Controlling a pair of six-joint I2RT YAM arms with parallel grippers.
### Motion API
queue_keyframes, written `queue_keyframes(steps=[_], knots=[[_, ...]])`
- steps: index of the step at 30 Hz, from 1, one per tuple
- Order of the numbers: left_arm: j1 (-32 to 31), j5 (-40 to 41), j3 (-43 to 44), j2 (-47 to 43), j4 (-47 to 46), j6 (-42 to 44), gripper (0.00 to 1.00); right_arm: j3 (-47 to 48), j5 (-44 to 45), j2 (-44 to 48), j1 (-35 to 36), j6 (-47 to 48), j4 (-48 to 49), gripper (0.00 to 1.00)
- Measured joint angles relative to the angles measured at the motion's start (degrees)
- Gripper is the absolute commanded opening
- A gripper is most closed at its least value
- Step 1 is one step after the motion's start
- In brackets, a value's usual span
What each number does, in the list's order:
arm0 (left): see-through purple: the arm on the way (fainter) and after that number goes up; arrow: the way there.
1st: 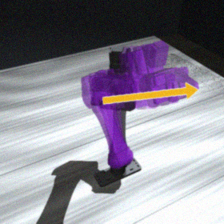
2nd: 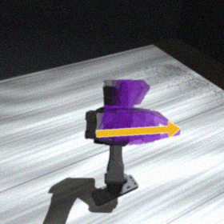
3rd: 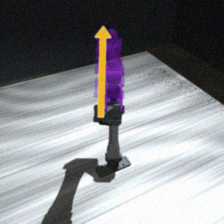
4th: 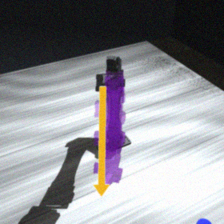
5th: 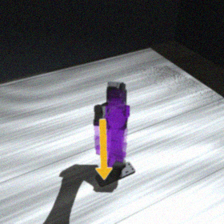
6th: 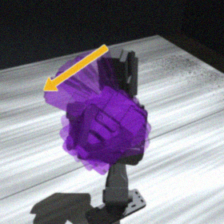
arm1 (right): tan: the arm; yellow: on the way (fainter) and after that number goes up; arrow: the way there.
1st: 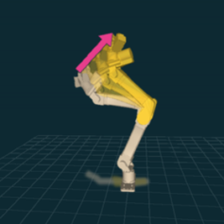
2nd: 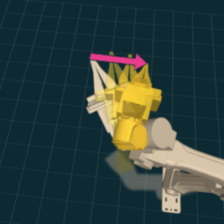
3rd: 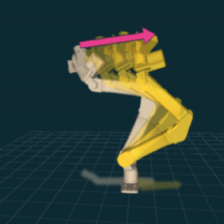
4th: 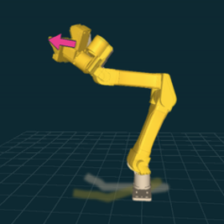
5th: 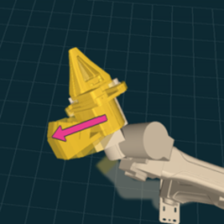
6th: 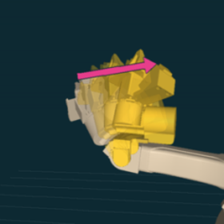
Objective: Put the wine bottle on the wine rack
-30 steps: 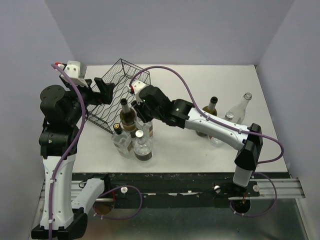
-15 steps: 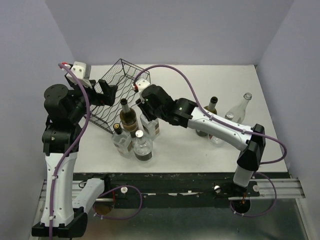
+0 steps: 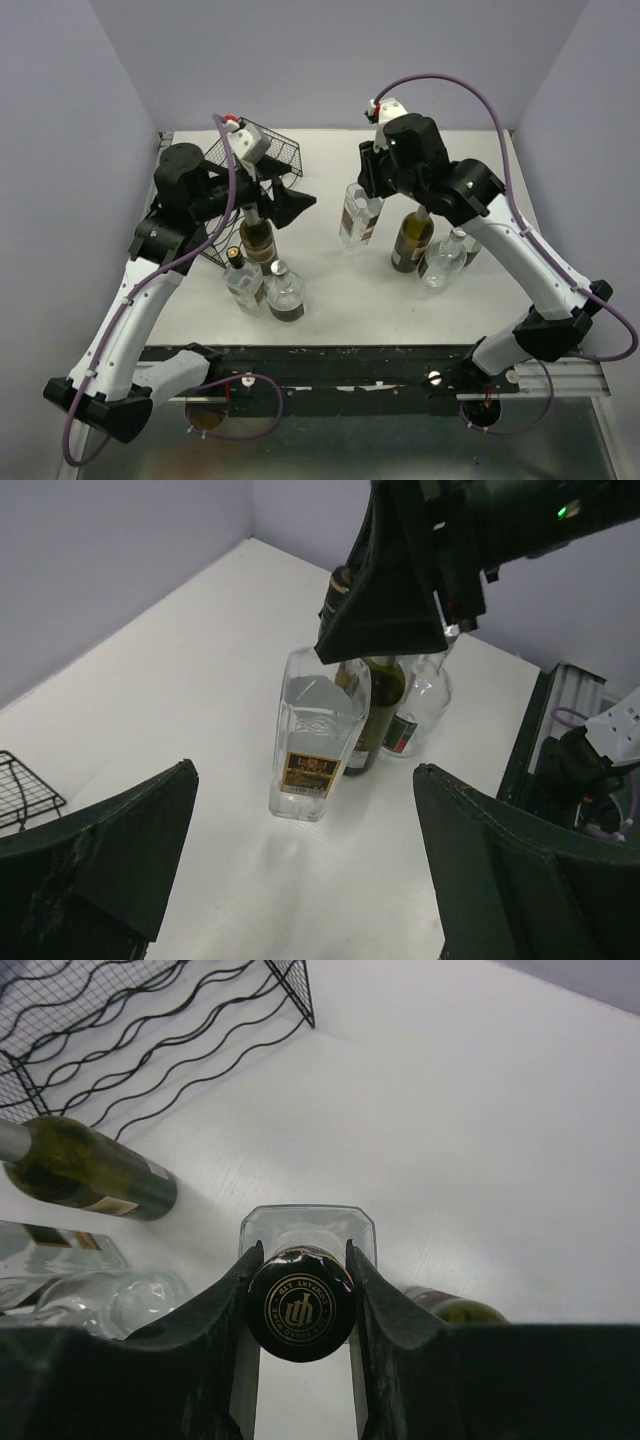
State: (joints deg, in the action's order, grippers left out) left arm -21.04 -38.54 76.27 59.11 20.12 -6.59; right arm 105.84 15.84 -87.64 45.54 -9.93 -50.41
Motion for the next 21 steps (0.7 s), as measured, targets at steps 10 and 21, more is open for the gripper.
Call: queue_keyframes(steps=[10, 21], knots=[[-10.21, 9.35, -1.09, 8.94, -6.6, 2.67, 0.99, 14.03, -1.84, 1.84, -0.26, -5.11, -9.7, 0.01], [-16.02, 10.62, -13.73, 9.2, -16.17, 8.55, 0.99, 16.65, -6.03, 5.14, -1.46, -9.86, -15.67, 0.01]])
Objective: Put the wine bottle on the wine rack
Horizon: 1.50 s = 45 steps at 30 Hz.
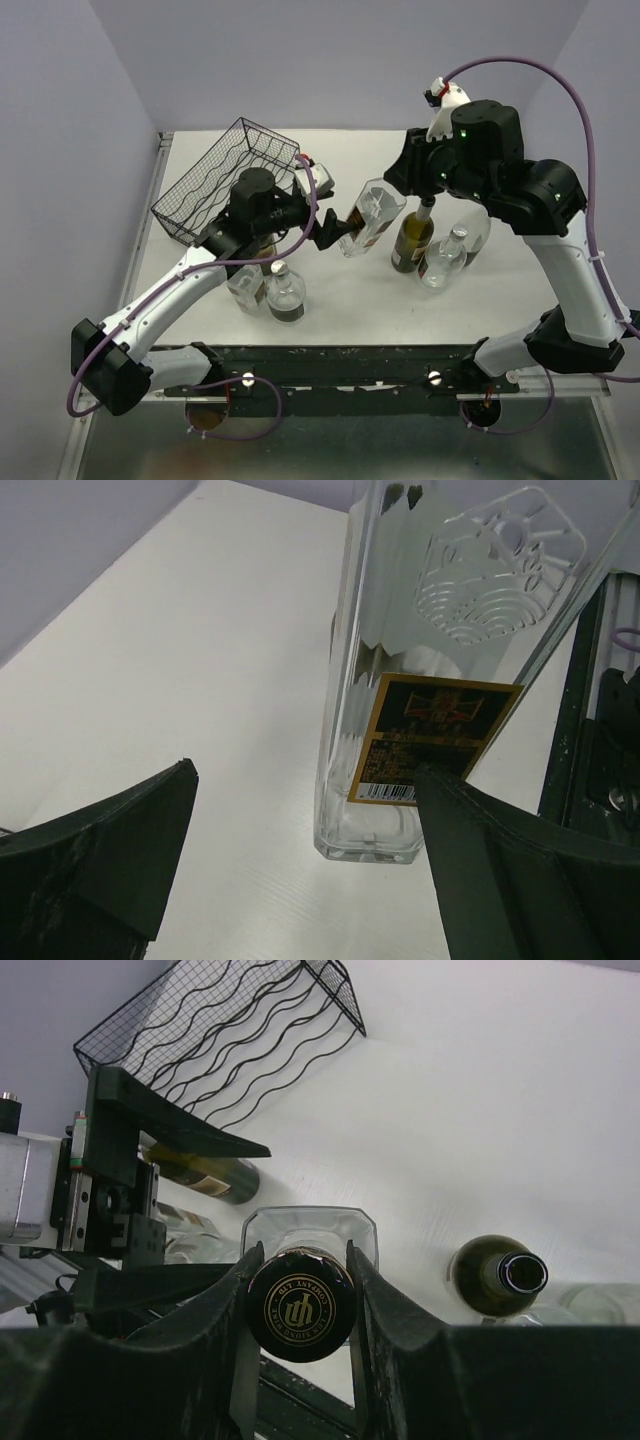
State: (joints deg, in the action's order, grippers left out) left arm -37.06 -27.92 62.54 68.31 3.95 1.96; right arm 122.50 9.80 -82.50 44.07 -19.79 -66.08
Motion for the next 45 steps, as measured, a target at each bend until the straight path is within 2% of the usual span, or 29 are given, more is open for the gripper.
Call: queue_keyframes(steps=[6, 17, 22, 28, 30, 32, 34, 35, 38, 39, 41, 43, 45], knots=[[-0.52, -4.09, -2.82, -0.07, -5.09, 0.9, 0.99, -0.02, -1.2, 1.33, -0.44, -0.07, -1.29, 0.01], [-1.77, -19.54, -5.77, -0.04, -8.15, 2.54, 0.99, -3.5, -5.53, 3.13, -0.42, -2.32, 0.17, 0.01], [-2.08, -19.85, -5.77, 0.79, -8.37, 2.69, 0.99, -5.42, -6.64, 4.37, -0.42, -2.75, 2.47, 0.01], [-2.56, -11.3, -5.77, 3.04, -8.39, 1.49, 0.97, -8.98, -6.36, 7.04, -0.44, -3.08, 6.91, 0.01], [-2.78, -8.76, -5.77, 3.13, -8.79, 1.25, 0.88, -10.47, -5.84, 8.07, -0.55, -2.95, 8.5, 0.01], [-3.1, -6.25, -5.77, 3.06, -9.49, 1.09, 0.67, -11.63, -5.18, 8.98, -0.63, -2.82, 9.77, 0.01], [-3.32, -4.63, -5.79, 3.04, -10.36, 1.6, 0.25, -12.52, -3.91, 9.57, -0.7, -2.91, 11.32, 0.01], [-3.52, -3.85, -5.79, 2.97, -10.71, 2.36, 0.0, -12.55, -3.87, 9.6, -0.83, -2.91, 11.5, 0.03], [-3.82, -2.89, -5.6, 2.86, -10.88, 4.72, 0.0, -13.42, -3.5, 10.05, -1.14, -3.13, 12.81, 0.34], [-3.82, -2.49, -5.2, 2.95, -10.25, 5.33, 0.0, -13.88, -3.45, 10.36, -1.14, -3.1, 13.05, 0.52], [-3.91, -2.03, -4.57, 2.97, -9.44, 6.45, 0.0, -15.1, -3.45, 11.37, -1.16, -3.43, 13.97, 0.77], [-3.8, 0.17, -4.17, 3.04, -8.48, 7.15, 0.0, -16.9, -4.31, 13.14, -0.87, -4.94, 15.37, 0.92], [-3.45, 2.21, -4.17, 3.08, -7.69, 8.24, 0.0, -18.69, -4.83, 15.69, -0.52, -5.29, 16.09, 0.98]])
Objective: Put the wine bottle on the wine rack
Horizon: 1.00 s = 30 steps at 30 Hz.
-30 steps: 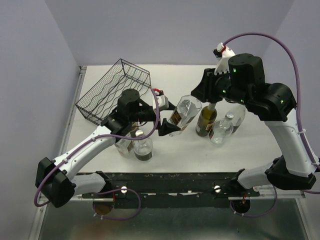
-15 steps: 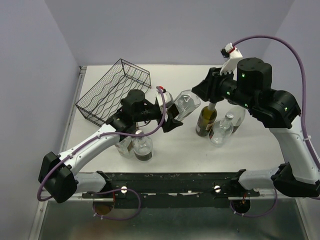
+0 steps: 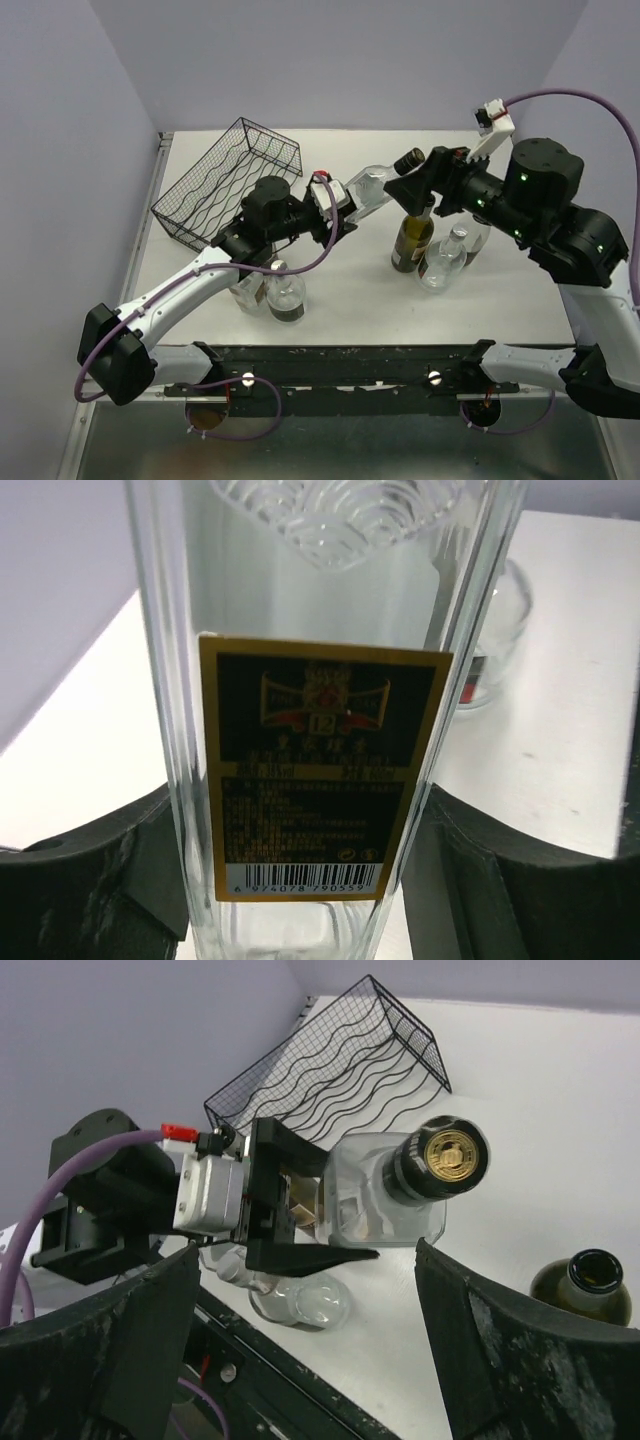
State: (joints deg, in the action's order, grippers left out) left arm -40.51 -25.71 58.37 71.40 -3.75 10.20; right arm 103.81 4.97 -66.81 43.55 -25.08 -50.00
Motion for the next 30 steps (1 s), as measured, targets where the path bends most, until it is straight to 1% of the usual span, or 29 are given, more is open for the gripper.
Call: queue_keyframes(steps=[5, 9, 15, 18, 22, 30], knots=[[0.66, 3.02, -0.11, -0.04, 0.0, 5.75, 0.0, -1.6, -0.09, 5.2, 0.11, 0.11, 0.2, 1.0], [0.63, 3.96, -0.13, -0.59, -0.39, 13.97, 0.0, -1.44, -0.07, 7.28, 0.13, 1.03, -0.55, 1.0], [0.63, 4.7, -0.11, -1.95, -4.74, 29.66, 0.0, 0.81, 1.11, 8.04, 0.13, 2.78, -5.46, 1.0], [0.46, 5.14, 0.13, -1.97, -5.46, 35.6, 0.0, 1.2, 1.9, 8.39, 0.13, 3.69, -7.39, 1.0], [0.31, 5.6, 0.13, -1.97, -5.66, 46.1, 0.0, 1.88, 2.1, 8.5, 0.13, 5.09, -9.07, 1.0], [-0.31, 5.49, 0.13, -1.97, -5.95, 60.04, 0.0, 1.53, 1.46, 7.15, 0.15, 10.4, -11.37, 1.0]])
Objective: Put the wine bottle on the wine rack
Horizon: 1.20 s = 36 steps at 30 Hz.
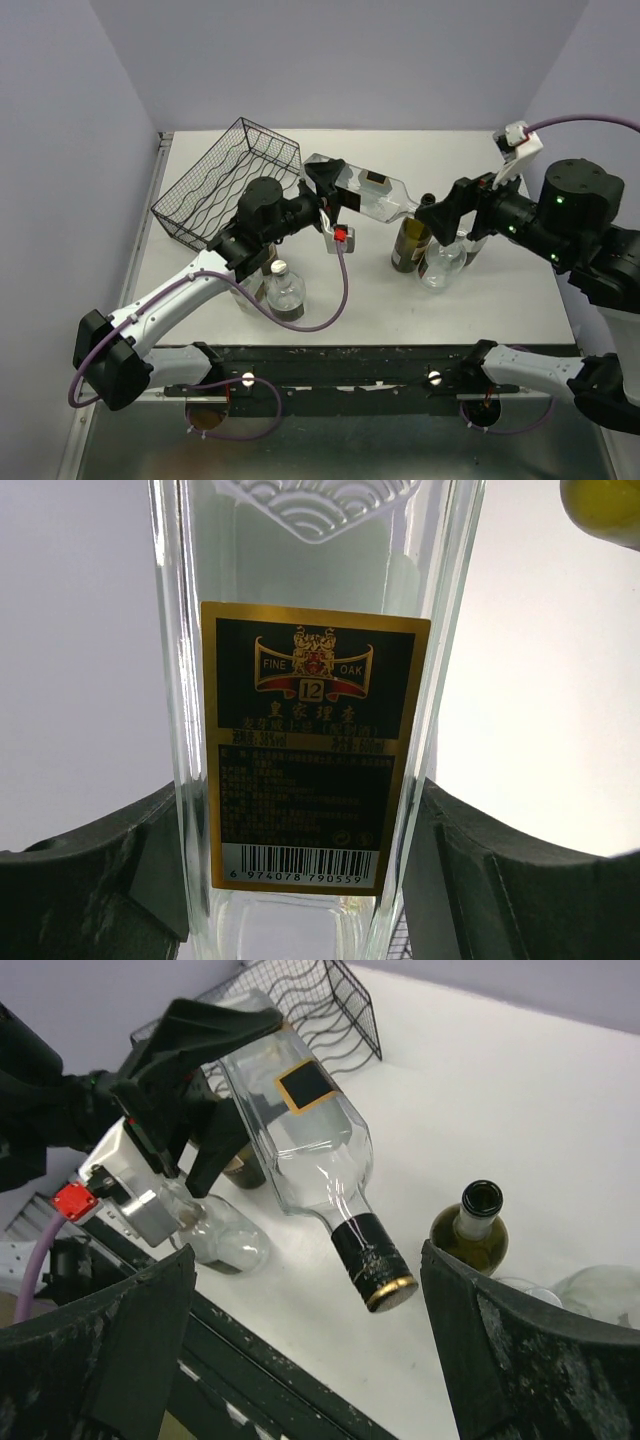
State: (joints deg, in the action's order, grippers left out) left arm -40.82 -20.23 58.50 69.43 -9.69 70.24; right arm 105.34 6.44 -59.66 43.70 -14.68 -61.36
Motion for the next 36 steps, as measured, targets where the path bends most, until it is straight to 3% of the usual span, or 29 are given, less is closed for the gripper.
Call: queue_keyframes(steps=[13, 28, 36], knots=[[-3.37, -0.83, 0.0, -2.14, 1.95, 15.5, 0.0, -5.2, -2.21, -8.7, 0.09, 5.62, -5.75, 0.97], [-3.56, -0.81, 0.0, -1.62, 1.92, 19.15, 0.0, -15.19, -7.63, -7.41, 0.11, 6.19, -4.52, 0.59], [-3.45, -0.46, 0.09, -0.9, 2.56, 18.8, 0.0, -15.85, -10.84, -5.99, 0.96, 7.48, -4.5, 0.17]])
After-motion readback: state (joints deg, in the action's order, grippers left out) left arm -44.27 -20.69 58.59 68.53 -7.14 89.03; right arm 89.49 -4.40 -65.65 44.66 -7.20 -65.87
